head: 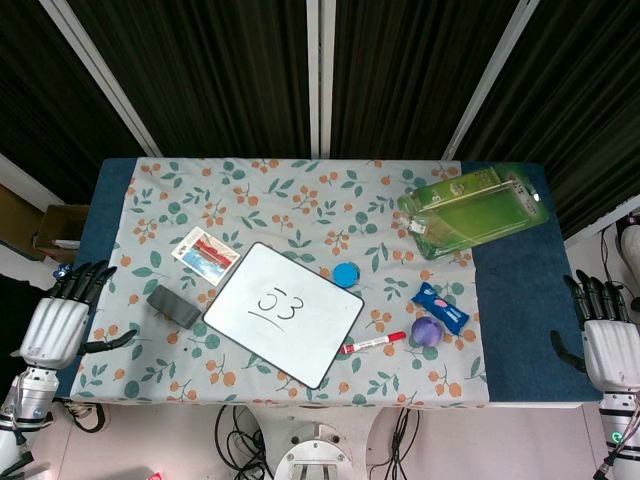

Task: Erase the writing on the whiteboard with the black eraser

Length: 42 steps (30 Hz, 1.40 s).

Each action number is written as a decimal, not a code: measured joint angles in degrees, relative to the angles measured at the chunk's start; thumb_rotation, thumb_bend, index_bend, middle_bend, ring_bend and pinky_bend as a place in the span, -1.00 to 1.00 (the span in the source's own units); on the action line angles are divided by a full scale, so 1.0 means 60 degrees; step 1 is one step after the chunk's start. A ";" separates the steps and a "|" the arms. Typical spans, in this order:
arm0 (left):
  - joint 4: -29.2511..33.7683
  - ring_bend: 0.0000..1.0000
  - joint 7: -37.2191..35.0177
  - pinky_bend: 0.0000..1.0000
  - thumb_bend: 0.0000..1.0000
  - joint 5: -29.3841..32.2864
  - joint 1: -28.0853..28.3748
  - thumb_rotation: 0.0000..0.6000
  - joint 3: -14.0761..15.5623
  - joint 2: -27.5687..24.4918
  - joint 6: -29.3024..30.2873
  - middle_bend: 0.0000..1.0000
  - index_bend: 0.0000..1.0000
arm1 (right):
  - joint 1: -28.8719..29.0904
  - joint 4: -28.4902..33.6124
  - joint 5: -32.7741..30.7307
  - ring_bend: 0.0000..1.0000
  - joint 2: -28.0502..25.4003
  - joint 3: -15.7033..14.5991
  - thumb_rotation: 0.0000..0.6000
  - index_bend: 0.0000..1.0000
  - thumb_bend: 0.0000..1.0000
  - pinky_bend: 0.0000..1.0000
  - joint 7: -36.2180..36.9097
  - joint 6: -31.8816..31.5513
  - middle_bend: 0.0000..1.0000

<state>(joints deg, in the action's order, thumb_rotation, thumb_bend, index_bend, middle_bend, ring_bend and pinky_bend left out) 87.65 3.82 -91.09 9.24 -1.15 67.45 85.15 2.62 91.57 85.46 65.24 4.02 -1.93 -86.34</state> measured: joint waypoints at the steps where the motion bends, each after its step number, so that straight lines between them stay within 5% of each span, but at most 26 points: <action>1: 0.0005 -0.84 0.0003 -0.64 -0.81 -0.0003 0.0004 -0.14 0.0002 -0.0009 -0.0009 -0.82 -0.76 | -0.0002 -0.0004 -0.0002 -1.00 0.0003 -0.0002 1.00 -1.00 -0.46 -1.00 0.0000 0.0000 -1.00; 6: 0.0009 -0.84 0.0030 -0.64 -0.81 -0.0029 0.0030 -0.02 0.0026 -0.0013 -0.0069 -0.82 -0.76 | -0.0020 -0.0030 0.0005 -1.00 0.0010 -0.0006 1.00 -1.00 -0.46 -1.00 0.0014 -0.0032 -1.00; 12: -0.0073 -0.84 -0.0004 -0.63 -0.80 -0.0181 0.0179 0.64 0.0107 0.0009 -0.0309 -0.82 -0.78 | -0.0041 0.0011 0.0005 -1.00 -0.0017 0.0003 1.00 -1.00 -0.46 -1.00 0.0009 -0.0075 -1.00; 24: -0.0206 -0.84 0.0039 -0.63 -0.78 -0.0310 0.0943 0.85 0.0056 -0.0261 -0.1394 -0.82 -0.78 | 0.0024 0.0219 -0.0053 -1.00 -0.0089 0.0068 1.00 -1.00 -0.46 -1.00 -0.0257 -0.0022 -1.00; 34: -0.0684 -0.84 -0.0279 -0.63 -0.76 -0.0421 0.2554 1.00 0.0208 -0.0571 -0.4105 -0.82 -0.78 | -0.0031 0.0402 -0.0016 -1.00 -0.0090 0.0031 1.00 -1.00 -0.46 -1.00 -0.0488 -0.0125 -1.00; 42: -0.1810 -0.84 -0.0559 -0.63 -0.69 -0.0702 0.3528 1.00 0.0473 -0.0004 -0.5268 -0.79 -0.76 | -0.0078 0.0540 0.0018 -1.00 -0.0115 0.0001 1.00 -1.00 -0.46 -1.00 -0.0658 -0.0193 -1.00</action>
<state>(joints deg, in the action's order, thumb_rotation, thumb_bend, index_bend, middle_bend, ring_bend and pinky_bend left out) 76.79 0.46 -95.31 30.40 1.69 67.43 53.54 2.16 94.81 85.57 64.55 4.03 -5.88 -87.49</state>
